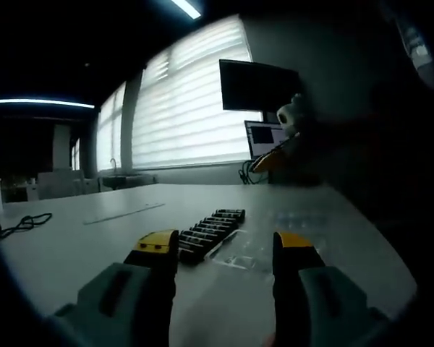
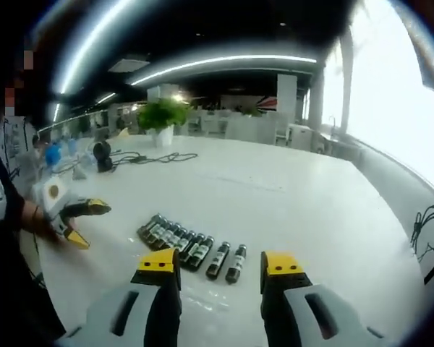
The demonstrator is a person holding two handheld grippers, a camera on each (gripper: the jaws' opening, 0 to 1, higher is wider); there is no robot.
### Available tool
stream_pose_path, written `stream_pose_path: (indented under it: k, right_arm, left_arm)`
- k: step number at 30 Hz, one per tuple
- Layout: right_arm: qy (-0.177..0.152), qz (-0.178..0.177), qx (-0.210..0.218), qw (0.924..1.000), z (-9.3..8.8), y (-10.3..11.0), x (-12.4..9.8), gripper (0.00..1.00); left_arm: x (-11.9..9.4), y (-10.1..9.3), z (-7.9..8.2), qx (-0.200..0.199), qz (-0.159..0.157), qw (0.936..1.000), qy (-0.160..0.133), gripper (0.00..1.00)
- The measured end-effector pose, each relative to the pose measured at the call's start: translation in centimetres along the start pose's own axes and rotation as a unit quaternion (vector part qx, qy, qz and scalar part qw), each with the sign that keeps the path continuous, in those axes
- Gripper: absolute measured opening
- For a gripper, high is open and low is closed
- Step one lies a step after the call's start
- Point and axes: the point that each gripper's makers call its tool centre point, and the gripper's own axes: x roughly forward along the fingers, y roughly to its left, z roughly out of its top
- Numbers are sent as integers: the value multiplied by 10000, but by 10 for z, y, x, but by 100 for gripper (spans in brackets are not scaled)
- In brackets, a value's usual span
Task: Grip medicine bottles put into box
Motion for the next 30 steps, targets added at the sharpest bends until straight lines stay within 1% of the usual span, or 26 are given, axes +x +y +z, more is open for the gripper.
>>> stream_pose_path:
  k: [3,6,7,9,10,12,13,17,19,23,30]
  right_arm:
    - [232,-21,65,9997,-1,-2,9,39]
    - [373,-34,453,9983,-4,-4,17,36]
    - [398,-35,483,9980,-4,-6,21,36]
    - [572,-24,501,9971,-10,-6,28,36]
    - [656,-69,436,9969,-13,-7,31,36]
    - [717,-72,416,9965,-14,-8,38,35]
    - [822,-82,442,9956,-17,-9,39,35]
    - [943,-169,654,9932,-18,-12,44,30]
    - [1011,-205,672,9924,-20,-14,46,30]
    - [1178,-218,844,9892,-27,-17,51,30]
    - [1424,-287,897,9853,-31,-24,59,26]
  left_arm:
    - [0,0,1,-7,9,10000,-10,45]
    - [0,1,-1,-74,-6,10000,30,45]
    - [0,1,-1,-94,-5,10000,29,44]
    - [0,2,-1,-116,1,9999,32,44]
    - [0,2,-1,-119,4,9999,28,44]
    - [0,2,-2,-119,2,9999,41,44]
    - [0,2,-2,-119,4,9999,37,44]
    - [0,1,-1,-126,-12,9999,35,44]
    - [1,1,-1,-131,-25,9999,41,44]
    - [1,1,-1,-129,-23,9999,36,44]
    - [1,1,-2,-145,-34,9999,47,44]
